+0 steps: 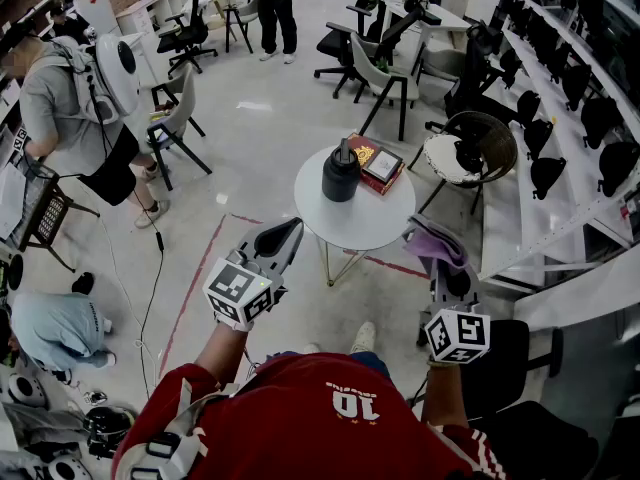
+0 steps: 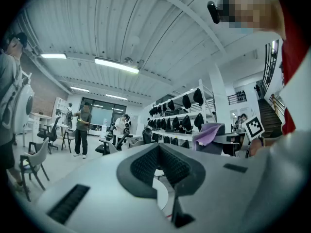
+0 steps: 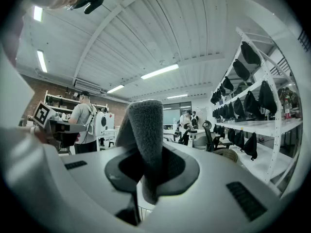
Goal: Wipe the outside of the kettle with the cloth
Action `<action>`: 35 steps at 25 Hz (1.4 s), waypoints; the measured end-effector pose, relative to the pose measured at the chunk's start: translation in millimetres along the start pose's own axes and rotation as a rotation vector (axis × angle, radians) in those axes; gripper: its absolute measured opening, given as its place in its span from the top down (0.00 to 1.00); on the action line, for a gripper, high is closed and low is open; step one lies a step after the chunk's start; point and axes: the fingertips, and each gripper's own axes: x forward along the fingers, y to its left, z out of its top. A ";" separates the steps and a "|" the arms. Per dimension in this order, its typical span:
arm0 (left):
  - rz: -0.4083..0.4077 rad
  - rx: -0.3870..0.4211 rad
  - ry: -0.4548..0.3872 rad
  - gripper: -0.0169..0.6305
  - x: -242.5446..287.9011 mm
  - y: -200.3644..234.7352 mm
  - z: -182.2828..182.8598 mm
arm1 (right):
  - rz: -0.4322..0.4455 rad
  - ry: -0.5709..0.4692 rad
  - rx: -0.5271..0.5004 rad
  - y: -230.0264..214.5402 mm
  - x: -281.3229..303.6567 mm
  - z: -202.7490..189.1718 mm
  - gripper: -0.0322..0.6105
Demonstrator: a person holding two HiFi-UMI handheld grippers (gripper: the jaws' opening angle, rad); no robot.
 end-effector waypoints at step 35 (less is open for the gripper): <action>-0.009 -0.051 0.009 0.96 4.6 6.6 -13.6 | 0.087 0.040 0.021 13.2 4.3 -5.7 0.87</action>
